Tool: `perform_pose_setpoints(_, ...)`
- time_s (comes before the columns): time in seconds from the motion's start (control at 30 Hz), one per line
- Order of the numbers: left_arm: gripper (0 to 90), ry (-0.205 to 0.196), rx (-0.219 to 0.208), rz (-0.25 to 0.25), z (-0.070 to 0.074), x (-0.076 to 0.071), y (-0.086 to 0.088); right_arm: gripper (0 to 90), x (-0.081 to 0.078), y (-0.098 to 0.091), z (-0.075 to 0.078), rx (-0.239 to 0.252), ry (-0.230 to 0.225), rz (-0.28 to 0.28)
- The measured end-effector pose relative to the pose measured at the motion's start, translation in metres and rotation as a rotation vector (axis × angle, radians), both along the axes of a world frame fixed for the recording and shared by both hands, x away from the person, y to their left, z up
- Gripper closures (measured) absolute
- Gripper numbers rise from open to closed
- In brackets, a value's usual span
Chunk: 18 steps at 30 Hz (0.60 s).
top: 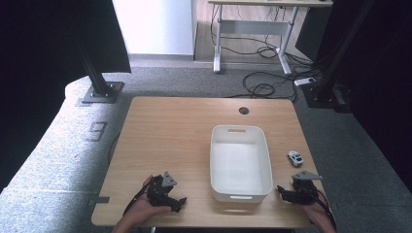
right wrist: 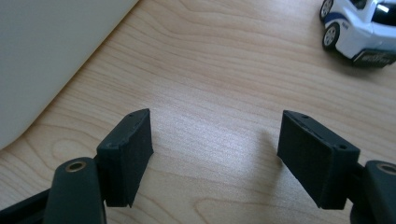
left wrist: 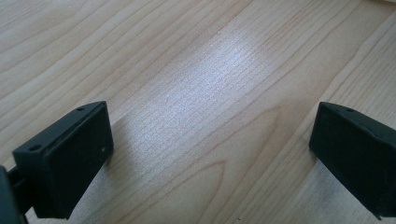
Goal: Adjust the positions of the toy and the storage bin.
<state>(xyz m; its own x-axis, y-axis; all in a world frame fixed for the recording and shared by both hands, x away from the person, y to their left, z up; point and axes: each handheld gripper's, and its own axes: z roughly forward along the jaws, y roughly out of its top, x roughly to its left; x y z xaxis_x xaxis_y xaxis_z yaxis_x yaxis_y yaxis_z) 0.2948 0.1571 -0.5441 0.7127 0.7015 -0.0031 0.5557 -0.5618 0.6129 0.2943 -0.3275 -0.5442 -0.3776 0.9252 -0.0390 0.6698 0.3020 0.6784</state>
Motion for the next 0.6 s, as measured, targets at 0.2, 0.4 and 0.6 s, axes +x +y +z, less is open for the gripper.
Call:
perform_pose_setpoints(0.2,0.0,-0.001,0.0,0.0,0.0,0.0,0.0,25.4,0.002,-0.004,0.0,0.033,0.02,0.018)
perform_pose_setpoints(0.4,0.0,-0.001,-0.001,0.003,0.0,0.0,0.0,25.3,-0.003,0.001,0.007,0.06,-0.032,0.083)
perform_pose_setpoints(0.6,0.0,0.0,0.001,0.008,0.0,-0.001,0.0,25.1,-0.007,0.003,0.016,0.101,-0.066,0.077)
